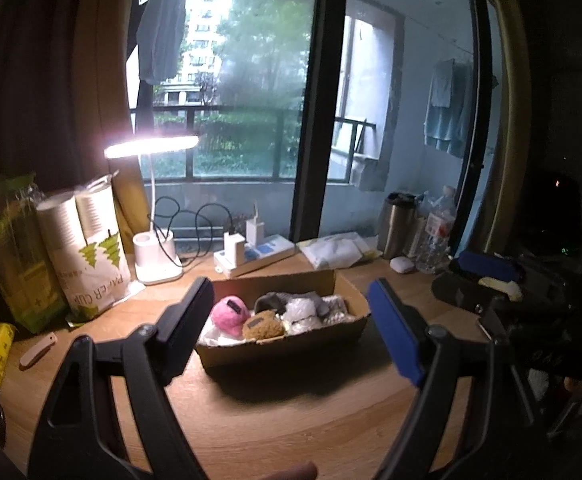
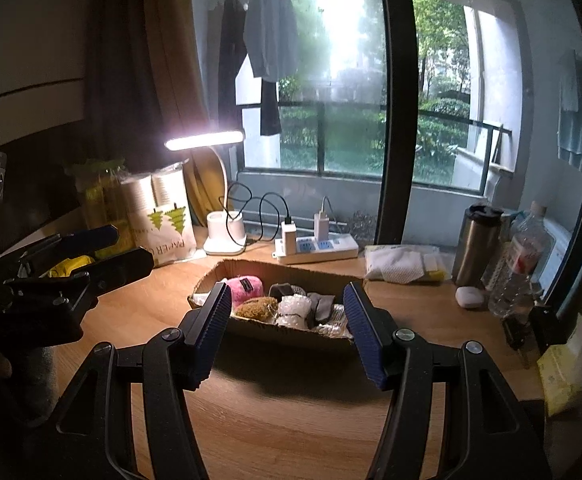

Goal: Organize soft objects

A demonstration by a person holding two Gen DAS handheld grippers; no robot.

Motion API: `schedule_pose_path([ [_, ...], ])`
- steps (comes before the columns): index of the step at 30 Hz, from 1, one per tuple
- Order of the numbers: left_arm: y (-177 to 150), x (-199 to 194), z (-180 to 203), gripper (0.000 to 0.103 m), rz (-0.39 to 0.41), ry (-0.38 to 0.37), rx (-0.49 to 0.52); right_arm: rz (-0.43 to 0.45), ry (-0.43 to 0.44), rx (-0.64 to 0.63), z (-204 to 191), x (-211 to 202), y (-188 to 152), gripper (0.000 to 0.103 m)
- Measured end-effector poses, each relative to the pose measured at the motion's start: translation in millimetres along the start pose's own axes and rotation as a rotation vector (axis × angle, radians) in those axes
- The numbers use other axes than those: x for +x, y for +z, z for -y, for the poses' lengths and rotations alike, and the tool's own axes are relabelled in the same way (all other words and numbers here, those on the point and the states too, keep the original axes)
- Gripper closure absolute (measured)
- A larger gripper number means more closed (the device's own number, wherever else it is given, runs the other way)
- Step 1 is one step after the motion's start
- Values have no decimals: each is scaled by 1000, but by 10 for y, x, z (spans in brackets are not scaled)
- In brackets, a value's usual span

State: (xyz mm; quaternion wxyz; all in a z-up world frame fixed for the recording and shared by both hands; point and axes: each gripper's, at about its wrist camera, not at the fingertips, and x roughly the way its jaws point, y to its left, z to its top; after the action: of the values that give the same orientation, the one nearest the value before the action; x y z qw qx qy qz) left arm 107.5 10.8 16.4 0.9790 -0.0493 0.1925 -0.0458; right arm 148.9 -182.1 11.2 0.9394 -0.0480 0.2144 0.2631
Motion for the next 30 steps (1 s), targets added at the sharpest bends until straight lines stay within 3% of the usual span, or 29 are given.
schedule_pose_path([
  [12,161,-424,144,22,85,-17,27,100,-64,-3,-70,-523,133,34],
  [13,178,-463,157,19,92,-18,30,108,-69,-3,-78,-561,144,34],
  [14,194,-501,160,10,99,-19,33,116,-74,-2,-84,-600,154,32],
  [16,226,-587,175,4,119,-25,37,132,-84,0,-89,-678,173,29],
  [18,257,-651,180,4,131,-18,38,145,-94,4,-89,-742,192,24],
  [30,310,-783,196,3,173,59,66,190,-129,34,-40,-953,221,23],
])
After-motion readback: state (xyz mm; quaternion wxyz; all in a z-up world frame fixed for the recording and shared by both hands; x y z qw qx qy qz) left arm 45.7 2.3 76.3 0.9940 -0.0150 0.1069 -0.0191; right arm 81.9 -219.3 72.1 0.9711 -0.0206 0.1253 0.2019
